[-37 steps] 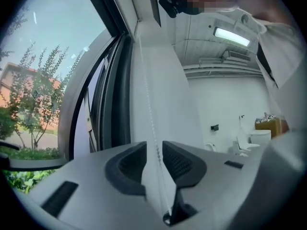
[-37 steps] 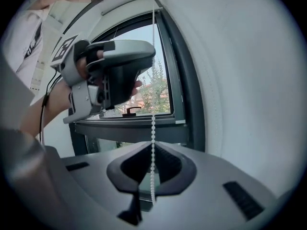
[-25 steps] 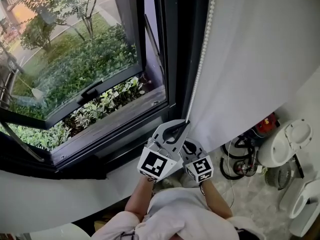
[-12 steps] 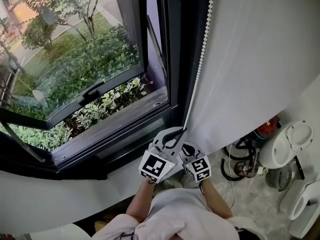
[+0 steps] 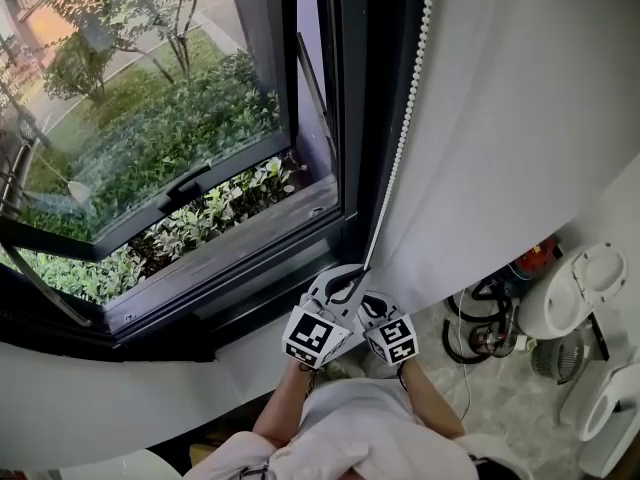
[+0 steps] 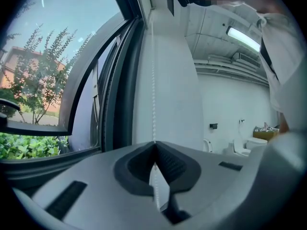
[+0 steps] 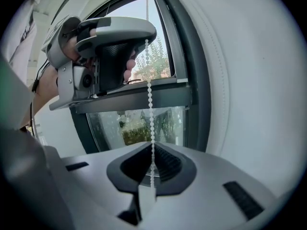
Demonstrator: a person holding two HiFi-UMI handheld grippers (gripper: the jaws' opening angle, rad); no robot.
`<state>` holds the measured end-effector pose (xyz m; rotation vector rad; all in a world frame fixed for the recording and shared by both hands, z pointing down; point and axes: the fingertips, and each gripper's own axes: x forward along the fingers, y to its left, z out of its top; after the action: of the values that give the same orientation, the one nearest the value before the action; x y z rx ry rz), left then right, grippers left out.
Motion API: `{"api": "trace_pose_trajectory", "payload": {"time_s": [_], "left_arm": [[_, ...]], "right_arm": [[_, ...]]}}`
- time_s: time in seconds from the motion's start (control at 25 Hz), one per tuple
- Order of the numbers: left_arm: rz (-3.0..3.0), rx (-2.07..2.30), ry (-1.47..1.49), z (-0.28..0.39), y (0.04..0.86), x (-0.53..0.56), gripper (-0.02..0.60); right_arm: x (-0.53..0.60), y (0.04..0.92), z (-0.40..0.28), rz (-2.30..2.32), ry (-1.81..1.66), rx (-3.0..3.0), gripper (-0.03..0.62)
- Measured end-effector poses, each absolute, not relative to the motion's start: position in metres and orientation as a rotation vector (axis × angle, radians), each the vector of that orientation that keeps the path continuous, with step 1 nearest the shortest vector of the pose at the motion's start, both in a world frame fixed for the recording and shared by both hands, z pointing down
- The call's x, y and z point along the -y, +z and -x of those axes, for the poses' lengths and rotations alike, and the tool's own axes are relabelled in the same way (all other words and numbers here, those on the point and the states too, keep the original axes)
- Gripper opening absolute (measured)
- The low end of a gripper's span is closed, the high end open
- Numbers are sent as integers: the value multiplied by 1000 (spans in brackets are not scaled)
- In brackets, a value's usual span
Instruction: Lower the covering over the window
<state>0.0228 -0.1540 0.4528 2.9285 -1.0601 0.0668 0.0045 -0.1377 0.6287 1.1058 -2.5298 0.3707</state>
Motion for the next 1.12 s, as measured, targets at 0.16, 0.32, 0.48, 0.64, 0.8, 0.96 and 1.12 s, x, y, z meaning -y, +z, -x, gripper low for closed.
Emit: {"api": "trace_pose_trajectory", "payload": {"time_s": [0.16, 0.32, 0.48, 0.64, 0.8, 0.96, 1.12], "left_arm": [[-2905, 1073, 57, -19, 466, 153, 14], [-2890, 1054, 72, -19, 472, 149, 14], [-2871, 1054, 106, -18, 486, 146, 14], [-2855, 1048, 141, -16, 499, 143, 14], [-2840, 1059, 177, -13, 516, 142, 14], [-2822, 1060, 255, -13, 534, 135, 14], [-2800, 1071, 261, -10, 546, 131, 14]], "right_arm": [[135, 639, -4, -1084, 361, 2496, 11], [134, 646, -4, -1069, 376, 2474, 11], [128, 659, -4, -1047, 407, 2448, 11], [122, 672, -3, -1029, 410, 2414, 12], [117, 674, -3, -1030, 394, 2402, 15], [111, 656, -2, -1028, 354, 2422, 18], [105, 630, 0, -1020, 301, 2472, 29]]}}
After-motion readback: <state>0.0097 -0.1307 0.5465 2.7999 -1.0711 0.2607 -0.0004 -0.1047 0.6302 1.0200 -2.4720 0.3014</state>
